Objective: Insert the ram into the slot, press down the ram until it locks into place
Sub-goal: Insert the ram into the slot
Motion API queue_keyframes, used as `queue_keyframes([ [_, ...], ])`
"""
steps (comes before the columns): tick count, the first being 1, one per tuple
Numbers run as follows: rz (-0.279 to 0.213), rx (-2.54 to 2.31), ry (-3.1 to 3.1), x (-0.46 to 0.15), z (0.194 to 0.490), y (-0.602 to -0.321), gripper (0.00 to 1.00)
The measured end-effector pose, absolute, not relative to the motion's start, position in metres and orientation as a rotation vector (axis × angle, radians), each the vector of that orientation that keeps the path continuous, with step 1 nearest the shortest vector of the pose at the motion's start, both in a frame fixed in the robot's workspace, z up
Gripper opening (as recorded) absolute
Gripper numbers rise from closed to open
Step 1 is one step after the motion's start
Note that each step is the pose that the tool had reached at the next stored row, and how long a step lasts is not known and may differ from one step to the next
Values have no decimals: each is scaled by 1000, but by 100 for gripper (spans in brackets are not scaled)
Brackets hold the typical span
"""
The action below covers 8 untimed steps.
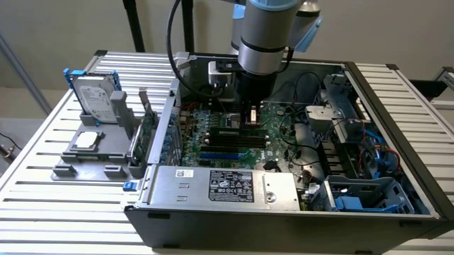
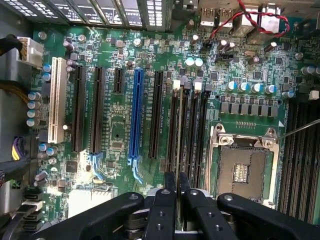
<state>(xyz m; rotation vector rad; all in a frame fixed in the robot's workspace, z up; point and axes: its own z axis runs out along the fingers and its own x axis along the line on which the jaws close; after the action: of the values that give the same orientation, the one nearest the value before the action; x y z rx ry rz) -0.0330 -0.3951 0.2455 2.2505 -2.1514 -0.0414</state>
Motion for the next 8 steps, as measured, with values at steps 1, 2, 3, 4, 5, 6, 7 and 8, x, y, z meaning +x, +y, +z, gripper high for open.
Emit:
queue_keyframes([
  [1,-41,2247,-2155,-33,245,-395,13],
  [2,-41,2243,-2159,-33,245,-395,13],
  [3,-41,2235,-2167,-33,244,-395,13],
  [4,-41,2227,-2176,-33,244,-395,13],
  [5,-41,2219,-2184,-33,243,-395,13],
  [6,-41,2214,-2188,-33,243,-395,13],
  [7,-40,2214,-2188,-33,243,-395,13],
  [8,-40,2214,-2188,-33,243,-395,13],
])
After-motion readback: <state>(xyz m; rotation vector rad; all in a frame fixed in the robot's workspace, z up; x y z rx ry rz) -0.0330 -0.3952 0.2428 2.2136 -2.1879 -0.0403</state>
